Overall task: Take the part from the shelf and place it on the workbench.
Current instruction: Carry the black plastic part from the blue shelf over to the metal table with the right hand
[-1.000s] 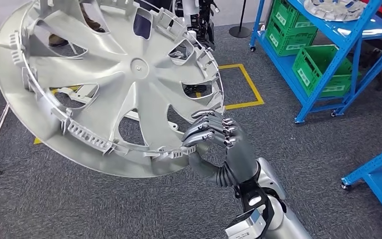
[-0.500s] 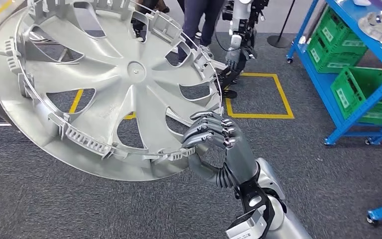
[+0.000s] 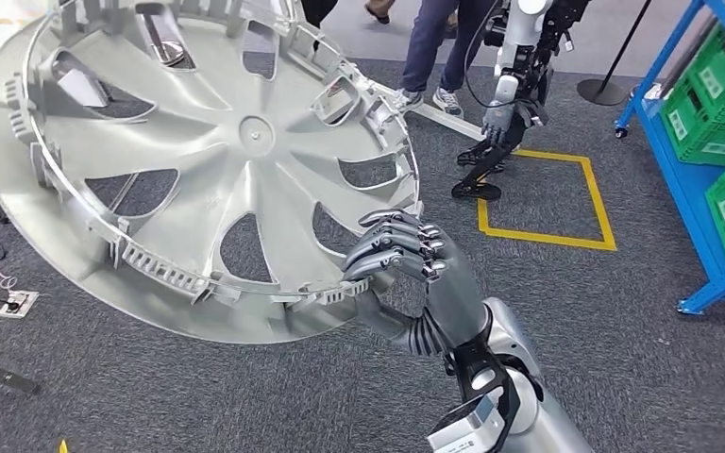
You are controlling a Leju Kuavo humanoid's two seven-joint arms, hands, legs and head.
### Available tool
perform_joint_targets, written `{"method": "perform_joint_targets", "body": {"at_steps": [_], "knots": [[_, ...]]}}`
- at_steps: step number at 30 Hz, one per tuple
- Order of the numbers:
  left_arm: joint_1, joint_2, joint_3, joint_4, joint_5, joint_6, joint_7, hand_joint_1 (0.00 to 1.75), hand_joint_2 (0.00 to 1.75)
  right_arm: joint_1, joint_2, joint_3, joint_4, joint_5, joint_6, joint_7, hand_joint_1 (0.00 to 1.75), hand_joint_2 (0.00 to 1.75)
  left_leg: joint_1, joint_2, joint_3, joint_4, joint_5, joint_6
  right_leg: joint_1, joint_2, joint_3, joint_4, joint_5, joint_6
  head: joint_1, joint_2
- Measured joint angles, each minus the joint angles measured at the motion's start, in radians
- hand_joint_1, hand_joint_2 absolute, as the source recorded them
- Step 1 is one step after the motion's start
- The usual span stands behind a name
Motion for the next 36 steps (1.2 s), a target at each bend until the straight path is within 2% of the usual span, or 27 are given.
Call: {"method": "perform_joint_targets", "body": {"at_steps": [2, 3, 4, 5, 6, 8, 9, 11, 12, 13, 15, 17, 18, 19, 20, 22, 24, 26, 27, 29, 30, 31, 32, 33, 34, 35, 36], "knots": [[0.001, 0.0, 0.0, -0.001, 0.009, 0.0, -0.003, 0.0, 1.75, 0.001, 0.0, 0.0, 0.0, 0.0, 0.0, 0.001, 1.75, 1.75, 0.002, 0.019, -0.054, 0.117, -0.046, -0.007, 0.001, -0.027, 0.0, 0.0, -0.002, -0.002, -0.001, 0.0], [0.002, 0.0, 0.0, -0.001, 0.013, 0.0, -0.004, 0.0, 1.75, 0.002, -0.001, 0.0, 0.0, 0.0, 0.0, 0.001, 1.75, 1.75, 0.004, 0.023, -0.059, 0.132, -0.043, -0.009, 0.001, -0.04, 0.0, 0.001, -0.002, -0.002, -0.001, 0.0], [0.003, 0.0, 0.0, -0.002, 0.016, 0.0, -0.004, 0.0, 1.75, 0.002, -0.001, 0.0, 0.0, 0.0, 0.0, 0.001, 1.75, 1.75, 0.006, 0.029, -0.042, 0.104, -0.022, -0.011, 0.0, -0.052, 0.0, 0.001, -0.004, 0.0, -0.001, 0.0], [0.003, 0.001, 0.0, -0.003, 0.018, 0.0, -0.005, 0.0, 1.75, 0.003, -0.001, 0.001, 0.0, 0.001, 0.001, 0.001, 1.75, 1.75, 0.007, 0.042, -0.008, 0.042, 0.01, -0.012, 0.0, -0.063, 0.002, 0.003, -0.006, 0.003, -0.001, 0.0], [0.002, 0.002, 0.0, -0.004, 0.018, 0.0, -0.006, 0.0, 1.75, 0.003, -0.001, 0.001, 0.0, 0.001, 0.001, 0.001, 1.75, 1.75, 0.007, 0.066, 0.032, -0.031, 0.037, -0.012, 0.001, -0.074, 0.003, 0.005, -0.009, 0.007, -0.002, 0.0], [-0.001, 0.004, 0.0, -0.004, 0.018, 0.0, -0.007, 0.0, 1.75, 0.003, -0.001, 0.001, 0.0, 0.0, 0.0, 0.001, 1.75, 1.75, 0.004, 0.096, 0.085, -0.129, 0.067, -0.001, 0.007, -0.093, 0.006, 0.012, -0.016, 0.019, 0.0, 0.0], [-0.001, 0.006, 0.0, -0.004, 0.018, 0.0, -0.005, 0.0, 1.75, 0.002, -0.001, 0.002, 0.0, 0.0, 0.0, 0.0, 1.75, 1.75, 0.002, 0.099, 0.09, -0.141, 0.068, 0.006, 0.009, -0.101, 0.007, 0.013, -0.018, 0.025, 0.002, 0.0], [0.0, 0.011, 0.0, -0.004, 0.018, 0.0, -0.001, 0.0, 1.75, 0.001, 0.0, 0.003, 0.0, 0.0, 0.001, 0.0, 1.75, 1.75, 0.001, 0.074, 0.087, -0.141, 0.072, 0.021, 0.007, -0.114, 0.011, 0.014, -0.021, 0.036, 0.004, 0.0], [0.001, 0.013, 0.0, -0.004, 0.018, -0.001, 0.002, 0.0, 1.75, -0.001, 0.001, 0.004, 0.0, 0.0, 0.002, 0.001, 1.75, 1.75, 0.002, 0.063, 0.087, -0.143, 0.074, 0.027, 0.004, -0.105, 0.01, 0.021, -0.029, 0.043, 0.005, 0.0], [0.001, 0.016, 0.0, -0.004, 0.018, -0.001, 0.004, 0.0, 1.75, -0.003, 0.001, 0.005, 0.0, 0.0, 0.003, 0.001, 1.75, 1.75, 0.004, 0.052, 0.087, -0.144, 0.077, 0.033, 0.001, -0.083, 0.001, 0.045, -0.045, 0.048, 0.006, 0.0], [-0.001, 0.019, 0.0, -0.005, 0.018, -0.002, 0.007, 0.0, 1.75, -0.006, 0.001, 0.006, 0.002, 0.0, 0.007, 0.002, 1.75, 1.75, 0.006, 0.029, 0.085, -0.146, 0.081, 0.042, -0.004, -0.025, -0.048, 0.15, -0.102, 0.055, 0.01, 0.0], [-0.001, 0.022, 0.0, -0.005, 0.018, -0.006, 0.008, 0.0, 1.75, -0.006, 0.001, 0.007, 0.005, -0.001, 0.011, 0.005, 1.75, 1.75, 0.004, 0.003, 0.083, -0.144, 0.081, 0.046, -0.004, -0.002, -0.111, 0.271, -0.146, 0.056, 0.012, 0.0], [0.0, 0.023, 0.0, -0.005, 0.018, -0.008, 0.007, 0.0, 1.75, -0.006, 0.001, 0.008, 0.007, -0.001, 0.014, 0.006, 1.75, 1.75, 0.003, -0.011, 0.082, -0.143, 0.082, 0.046, -0.004, 0.001, -0.125, 0.293, -0.143, 0.054, 0.012, 0.0], [0.001, 0.024, 0.0, -0.005, 0.018, -0.01, 0.006, 0.0, 1.75, -0.006, 0.001, 0.009, 0.008, -0.001, 0.016, 0.007, 1.75, 1.75, 0.003, -0.026, 0.082, -0.142, 0.082, 0.046, -0.004, 0.003, -0.119, 0.275, -0.119, 0.051, 0.012, 0.0], [0.001, 0.025, 0.0, -0.005, 0.018, -0.01, 0.003, 0.0, 1.75, -0.007, 0.001, 0.01, 0.01, -0.002, 0.017, 0.007, 1.75, 1.75, 0.003, -0.041, 0.082, -0.141, 0.082, 0.045, -0.004, 0.01, -0.096, 0.221, -0.083, 0.046, 0.012, 0.0], [0.0, 0.025, 0.0, -0.004, 0.018, -0.011, -0.001, 0.0, 1.75, -0.01, 0.002, 0.011, 0.011, -0.002, 0.017, 0.007, 1.75, 1.75, 0.004, -0.067, 0.08, -0.139, 0.085, 0.038, -0.003, 0.053, -0.034, 0.085, -0.026, 0.036, 0.012, 0.0], [0.0, 0.024, 0.0, -0.004, 0.018, -0.012, -0.003, 0.0, 1.75, -0.015, 0.003, 0.013, 0.012, -0.003, 0.017, 0.007, 1.75, 1.75, 0.008, -0.086, 0.074, -0.141, 0.089, 0.025, 0.001, 0.082, -0.007, 0.021, -0.012, 0.03, 0.013, 0.0], [0.002, 0.025, 0.0, -0.004, 0.018, -0.013, -0.004, 0.0, 1.75, -0.019, 0.006, 0.014, 0.013, -0.003, 0.017, 0.007, 1.75, 1.75, 0.011, -0.104, 0.069, -0.146, 0.094, 0.008, 0.003, 0.065, -0.006, 0.014, -0.009, 0.024, 0.015, 0.0], [0.002, 0.026, 0.0, -0.004, 0.018, -0.013, -0.004, 0.0, 1.75, -0.021, 0.008, 0.014, 0.013, -0.004, 0.018, 0.007, 1.75, 1.75, 0.011, -0.096, 0.065, -0.142, 0.092, 0.003, 0.002, 0.054, -0.003, 0.009, -0.005, 0.017, 0.015, 0.0], [0.0, 0.028, 0.0, -0.004, 0.018, -0.013, -0.004, 0.0, 1.75, -0.023, 0.013, 0.015, 0.014, -0.004, 0.017, 0.007, 1.75, 1.75, 0.006, -0.047, 0.038, -0.091, 0.06, -0.002, -0.002, 0.027, 0.002, -0.003, 0.001, 0.004, 0.008, 0.0], [-0.001, 0.028, 0.0, -0.004, 0.018, -0.013, -0.004, 0.0, 1.75, -0.024, 0.015, 0.015, 0.014, -0.005, 0.017, 0.007, 1.75, 1.75, 0.004, -0.014, 0.012, -0.037, 0.03, -0.004, 0.0, 0.013, 0.003, -0.004, 0.001, 0.0, 0.004, 0.0], [-0.003, 0.029, 0.0, -0.004, 0.018, -0.013, -0.004, 0.0, 1.75, -0.024, 0.015, 0.015, 0.016, -0.005, 0.017, 0.007, 1.75, 1.75, 0.005, 0.006, -0.017, 0.027, -0.002, -0.007, 0.001, -0.001, 0.003, -0.004, 0.001, -0.003, 0.0, 0.0], [-0.003, 0.029, 0.0, -0.004, 0.019, -0.013, -0.004, 0.0, 1.75, -0.024, 0.015, 0.015, 0.018, -0.005, 0.017, 0.007, 1.75, 1.75, 0.005, 0.016, -0.041, 0.082, -0.025, -0.01, 0.002, -0.015, 0.003, -0.004, 0.0, -0.003, -0.001, 0.0], [-0.002, 0.03, 0.0, -0.004, 0.02, -0.013, -0.004, 0.0, 1.75, -0.024, 0.015, 0.015, 0.021, -0.005, 0.017, 0.007, 1.75, 1.75, 0.007, 0.021, -0.054, 0.114, -0.032, -0.014, 0.002, -0.028, 0.003, -0.003, 0.0, -0.004, -0.001, 0.0], [-0.001, 0.031, 0.0, -0.004, 0.022, -0.013, -0.004, 0.0, 1.75, -0.024, 0.015, 0.015, 0.025, -0.005, 0.019, 0.007, 1.75, 1.75, 0.008, 0.024, -0.049, 0.112, -0.023, -0.017, 0.002, -0.04, 0.003, -0.003, -0.001, -0.003, -0.001, 0.0], [-0.001, 0.032, 0.0, -0.004, 0.024, -0.013, -0.004, 0.0, 1.75, -0.025, 0.015, 0.015, 0.029, -0.005, 0.02, 0.006, 1.75, 1.75, 0.01, 0.03, -0.027, 0.076, 0.001, -0.019, 0.002, -0.052, 0.003, -0.001, -0.003, -0.001, -0.001, 0.0], [-0.001, 0.033, 0.0, -0.004, 0.026, -0.013, -0.004, 0.0, 1.75, -0.026, 0.015, 0.015, 0.032, -0.006, 0.021, 0.006, 1.75, 1.75, 0.012, 0.043, 0.009, 0.013, 0.032, -0.02, 0.001, -0.064, 0.003, 0.002, -0.005, 0.003, -0.001, 0.0]]}}
